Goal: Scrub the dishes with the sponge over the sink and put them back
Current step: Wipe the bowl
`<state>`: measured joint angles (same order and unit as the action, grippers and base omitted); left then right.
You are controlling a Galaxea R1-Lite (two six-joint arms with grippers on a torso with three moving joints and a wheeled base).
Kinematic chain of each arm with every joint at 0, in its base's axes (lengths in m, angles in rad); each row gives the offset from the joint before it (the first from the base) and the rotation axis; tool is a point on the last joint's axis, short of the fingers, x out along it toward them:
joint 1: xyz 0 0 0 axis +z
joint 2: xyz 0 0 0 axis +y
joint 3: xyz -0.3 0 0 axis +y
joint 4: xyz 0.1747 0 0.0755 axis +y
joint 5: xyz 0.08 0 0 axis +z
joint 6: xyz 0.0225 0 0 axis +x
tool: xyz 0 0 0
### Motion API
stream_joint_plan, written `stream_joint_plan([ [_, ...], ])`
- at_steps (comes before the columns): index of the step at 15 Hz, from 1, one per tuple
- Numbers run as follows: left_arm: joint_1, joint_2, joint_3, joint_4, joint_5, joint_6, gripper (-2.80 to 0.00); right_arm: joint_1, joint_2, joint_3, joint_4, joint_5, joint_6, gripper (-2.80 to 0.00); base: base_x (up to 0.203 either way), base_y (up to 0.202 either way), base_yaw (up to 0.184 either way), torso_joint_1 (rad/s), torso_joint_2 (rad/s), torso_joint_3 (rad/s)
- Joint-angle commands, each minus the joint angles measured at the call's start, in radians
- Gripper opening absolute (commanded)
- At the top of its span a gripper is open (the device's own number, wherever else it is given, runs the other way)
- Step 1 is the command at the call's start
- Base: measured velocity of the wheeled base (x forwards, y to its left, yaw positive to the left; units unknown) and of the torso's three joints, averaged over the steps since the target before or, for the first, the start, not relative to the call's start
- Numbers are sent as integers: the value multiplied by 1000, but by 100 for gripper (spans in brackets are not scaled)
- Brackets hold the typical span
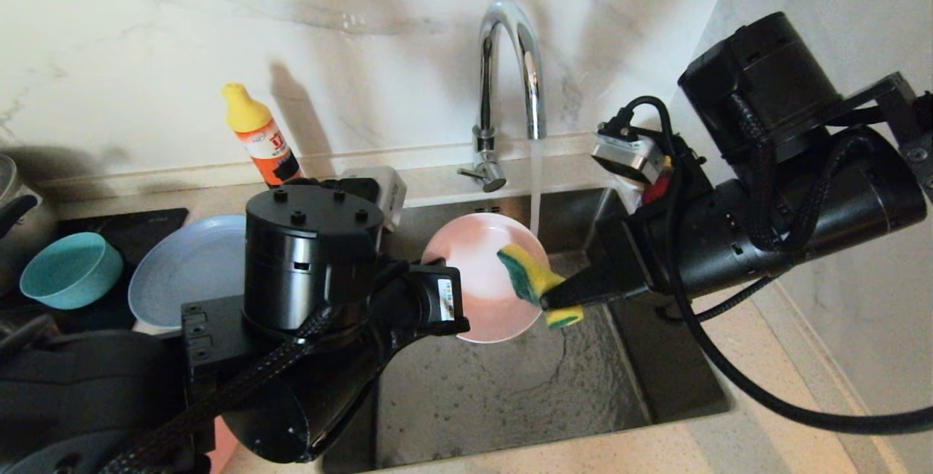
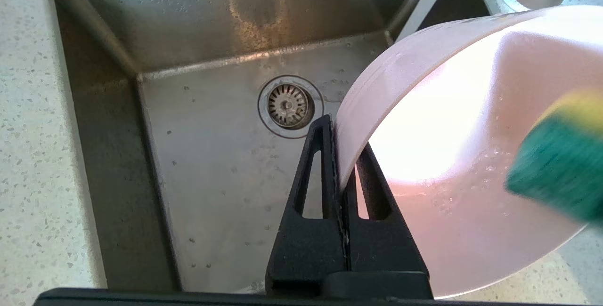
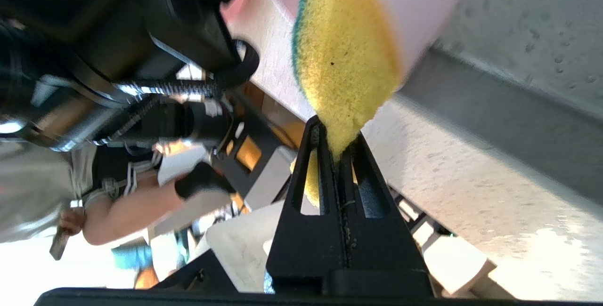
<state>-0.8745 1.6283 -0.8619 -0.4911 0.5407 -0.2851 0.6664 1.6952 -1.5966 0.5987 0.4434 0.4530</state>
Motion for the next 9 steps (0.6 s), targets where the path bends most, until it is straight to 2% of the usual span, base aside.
stream_joint_plan([
  [1,0,2,-3,-9,1,-2,-280,34,30,-1,3,3,5,-280,0,0,0,0,0,0],
  [7,6,8,-9,-15,1,-3,-280,128,107,-13,-15,0,6,-280,0,0,0,0,0,0],
  [9,12,8,-2,-15,2,-3,-280,137,134,-33,-61,-2,7,-280,0,0,0,0,0,0],
])
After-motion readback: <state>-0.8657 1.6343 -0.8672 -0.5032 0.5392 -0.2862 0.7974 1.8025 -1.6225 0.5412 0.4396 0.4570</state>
